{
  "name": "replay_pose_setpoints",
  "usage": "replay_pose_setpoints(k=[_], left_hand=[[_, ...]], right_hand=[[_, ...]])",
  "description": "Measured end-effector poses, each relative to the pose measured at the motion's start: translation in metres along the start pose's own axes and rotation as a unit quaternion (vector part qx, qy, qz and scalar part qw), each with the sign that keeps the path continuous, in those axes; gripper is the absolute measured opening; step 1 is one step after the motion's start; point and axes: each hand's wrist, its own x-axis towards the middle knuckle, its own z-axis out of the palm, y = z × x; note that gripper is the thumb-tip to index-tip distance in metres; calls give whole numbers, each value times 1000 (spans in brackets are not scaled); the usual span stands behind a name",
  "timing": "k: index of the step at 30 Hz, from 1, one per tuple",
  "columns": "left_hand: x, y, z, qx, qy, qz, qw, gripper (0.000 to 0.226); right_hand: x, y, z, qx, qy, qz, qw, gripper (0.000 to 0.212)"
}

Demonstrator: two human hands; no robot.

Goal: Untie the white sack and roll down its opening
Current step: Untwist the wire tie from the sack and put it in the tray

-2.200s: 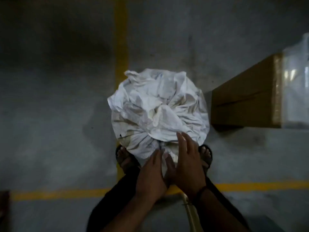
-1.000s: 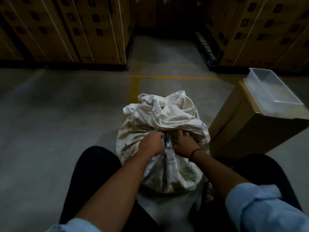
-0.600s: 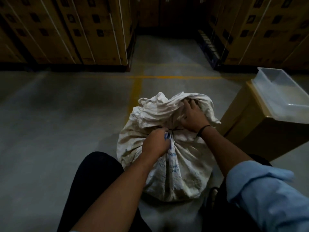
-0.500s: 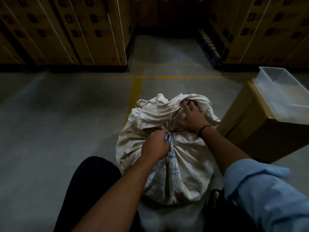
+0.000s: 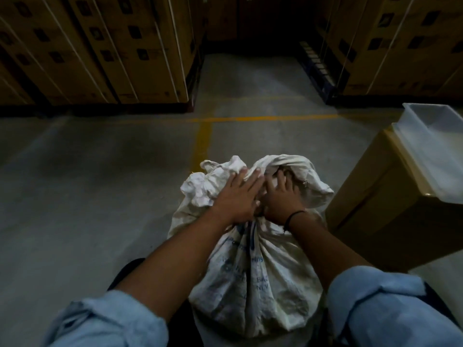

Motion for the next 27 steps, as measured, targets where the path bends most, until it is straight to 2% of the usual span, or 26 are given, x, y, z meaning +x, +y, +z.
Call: replay_pose_setpoints(k=[3, 7, 8, 10, 12, 13, 14, 15, 16, 17, 18, 19, 21, 23, 24, 25, 27], left_hand=[[17, -34, 16, -21, -54, -70, 996, 67], [27, -52, 30, -90, -93, -158, 979, 64], [29, -52, 31, -108, -100, -166, 975, 64], [32, -52, 32, -131, -108, -179, 969, 64], [35, -54, 34, -150, -110, -192, 964, 64], [35, -54, 34, -158, -107, -195, 962, 64], [34, -54, 32, -165, -104, -195, 961, 64], [34, -54, 32, -174, -106, -195, 959, 63], [33, -54, 27, -187, -114, -198, 956, 63], [33, -56, 21, -196, -125, -206, 951, 63], [33, -59, 13, -195, -132, -220, 947, 60], [31, -63, 1, -189, -125, -244, 943, 54], [22, -73, -31, -173, -47, -335, 925, 43], [1, -80, -65, -125, 37, -440, 889, 39], [-10, -79, -80, -95, 69, -465, 878, 36], [-17, -75, -91, -74, 98, -464, 877, 32], [-21, -58, -101, -102, 172, -377, 904, 25]], right_hand=[[-6, -11, 13, -15, 51, -11, 999, 87], [-12, -21, 34, -13, 147, -33, 989, 88], [-15, -24, 36, 6, 174, -16, 985, 89], [-20, -31, 35, 96, 203, 70, 972, 91], [-16, -33, 29, 237, 212, 189, 929, 96], [-7, -31, 25, 328, 200, 232, 893, 101], [4, -28, 21, 421, 184, 243, 854, 104], [13, -26, 16, 509, 177, 218, 814, 101], [22, -27, 10, 561, 178, 176, 789, 89], [30, -32, 6, 568, 172, 130, 794, 73], [38, -41, 3, 546, 158, 84, 819, 62], [49, -53, 7, 515, 139, 36, 845, 60], [64, -84, 18, 430, 98, -40, 897, 67], [66, -111, 34, 282, 74, -92, 952, 78], [62, -120, 41, 194, 56, -112, 973, 85], [53, -125, 47, 124, 41, -132, 983, 90], [28, -138, 64, -6, -7, -193, 981, 92]])
